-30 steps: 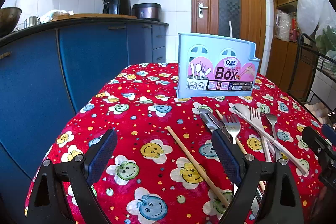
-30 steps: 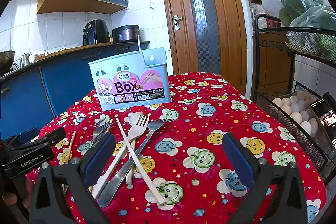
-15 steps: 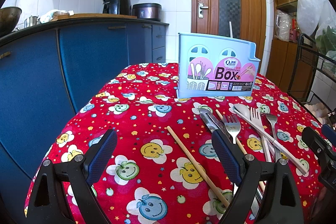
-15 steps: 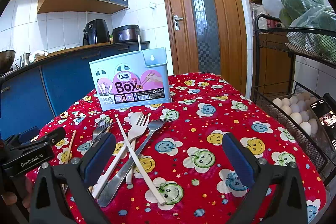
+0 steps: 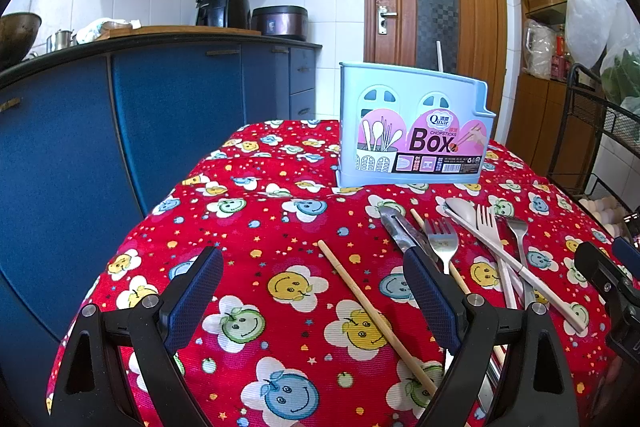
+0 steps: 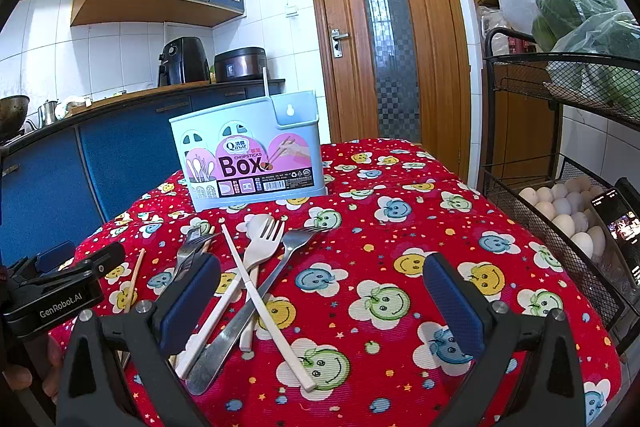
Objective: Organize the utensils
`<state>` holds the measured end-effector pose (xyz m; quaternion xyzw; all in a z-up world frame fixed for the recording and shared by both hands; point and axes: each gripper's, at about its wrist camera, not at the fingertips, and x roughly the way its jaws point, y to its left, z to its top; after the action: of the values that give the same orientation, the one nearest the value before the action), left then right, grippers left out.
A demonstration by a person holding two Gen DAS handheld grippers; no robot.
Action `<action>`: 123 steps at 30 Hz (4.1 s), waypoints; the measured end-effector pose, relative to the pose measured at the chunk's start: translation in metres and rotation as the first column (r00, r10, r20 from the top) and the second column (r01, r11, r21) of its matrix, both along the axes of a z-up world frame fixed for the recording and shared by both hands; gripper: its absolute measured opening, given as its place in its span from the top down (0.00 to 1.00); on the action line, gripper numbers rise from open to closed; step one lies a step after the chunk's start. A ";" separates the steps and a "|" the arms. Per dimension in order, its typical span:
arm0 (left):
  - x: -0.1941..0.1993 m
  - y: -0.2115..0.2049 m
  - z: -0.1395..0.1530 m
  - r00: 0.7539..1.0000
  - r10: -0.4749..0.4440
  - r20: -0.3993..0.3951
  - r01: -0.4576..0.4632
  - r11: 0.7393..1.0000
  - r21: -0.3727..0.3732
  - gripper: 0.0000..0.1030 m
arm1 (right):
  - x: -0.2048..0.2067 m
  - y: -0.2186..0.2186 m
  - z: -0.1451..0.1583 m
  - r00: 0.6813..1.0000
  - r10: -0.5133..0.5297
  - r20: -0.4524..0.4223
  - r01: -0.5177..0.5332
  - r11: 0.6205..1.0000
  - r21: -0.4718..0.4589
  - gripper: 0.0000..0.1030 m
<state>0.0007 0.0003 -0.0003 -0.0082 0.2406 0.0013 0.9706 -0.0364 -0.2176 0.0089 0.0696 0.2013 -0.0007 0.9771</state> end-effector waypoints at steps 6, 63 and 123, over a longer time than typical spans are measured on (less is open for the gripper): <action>0.000 0.000 0.000 1.000 0.000 0.000 0.000 1.000 0.000 0.11 | 0.000 0.000 0.000 1.000 0.000 0.000 0.000 1.000 0.000 0.00; 0.025 0.005 0.004 0.979 -0.056 -0.195 0.052 0.998 -0.029 0.11 | 0.056 0.026 0.015 0.929 0.242 -0.281 -0.265 0.963 -0.048 0.34; 0.101 -0.003 0.000 0.825 -0.272 -0.495 0.132 0.945 -0.299 0.96 | 0.084 -0.016 0.059 0.871 0.428 -0.242 -0.392 0.902 0.183 0.94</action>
<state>0.1013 -0.0029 -0.0003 -0.1050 0.4963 -0.1307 0.8518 0.0475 -0.2337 0.0679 0.0870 0.3453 0.2099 0.9106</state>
